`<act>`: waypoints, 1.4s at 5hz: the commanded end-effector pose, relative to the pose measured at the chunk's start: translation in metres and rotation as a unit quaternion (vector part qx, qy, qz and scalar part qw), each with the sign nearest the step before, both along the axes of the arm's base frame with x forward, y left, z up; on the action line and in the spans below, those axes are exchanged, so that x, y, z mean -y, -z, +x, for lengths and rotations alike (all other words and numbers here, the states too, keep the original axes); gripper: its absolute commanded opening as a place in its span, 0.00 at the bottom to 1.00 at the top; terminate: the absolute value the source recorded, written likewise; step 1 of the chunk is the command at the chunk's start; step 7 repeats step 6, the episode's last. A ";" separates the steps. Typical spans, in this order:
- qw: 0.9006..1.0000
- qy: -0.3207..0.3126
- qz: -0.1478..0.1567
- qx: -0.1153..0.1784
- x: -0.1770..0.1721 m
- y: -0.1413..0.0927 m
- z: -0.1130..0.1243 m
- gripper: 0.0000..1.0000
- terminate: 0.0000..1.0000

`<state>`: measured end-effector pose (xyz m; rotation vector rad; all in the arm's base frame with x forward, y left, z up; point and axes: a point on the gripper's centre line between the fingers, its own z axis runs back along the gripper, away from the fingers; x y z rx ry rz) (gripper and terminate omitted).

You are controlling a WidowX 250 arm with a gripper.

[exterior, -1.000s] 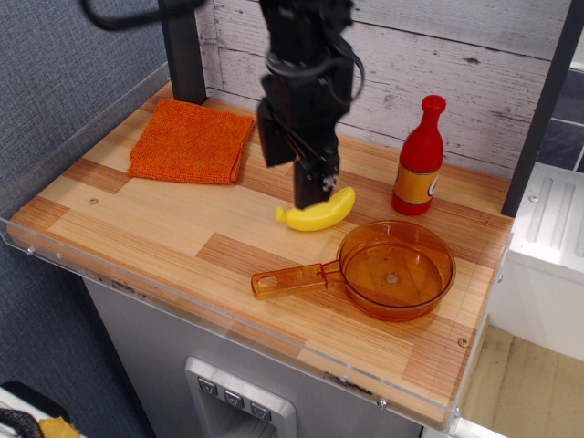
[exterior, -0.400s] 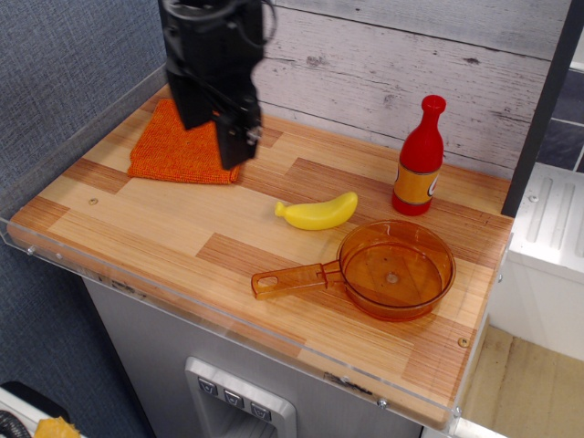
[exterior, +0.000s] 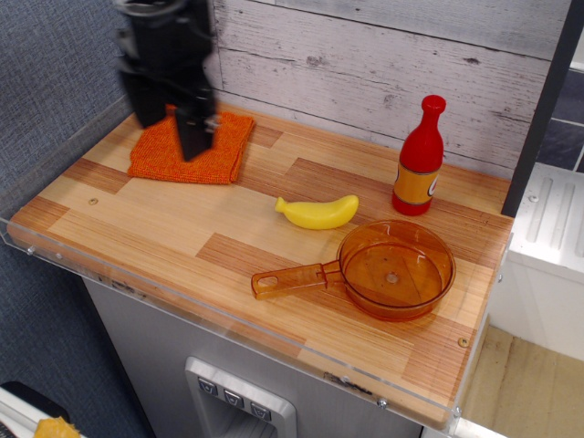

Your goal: Place the banana to the left of the pot

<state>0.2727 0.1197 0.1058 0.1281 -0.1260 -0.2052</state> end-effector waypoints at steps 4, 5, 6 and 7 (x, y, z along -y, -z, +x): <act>0.985 -0.159 -0.034 0.051 -0.060 0.012 0.067 1.00 0.00; 0.984 -0.168 -0.039 0.041 -0.061 0.016 0.073 1.00 0.00; 0.984 -0.168 -0.039 0.041 -0.061 0.016 0.073 1.00 1.00; 0.984 -0.168 -0.039 0.041 -0.061 0.016 0.073 1.00 1.00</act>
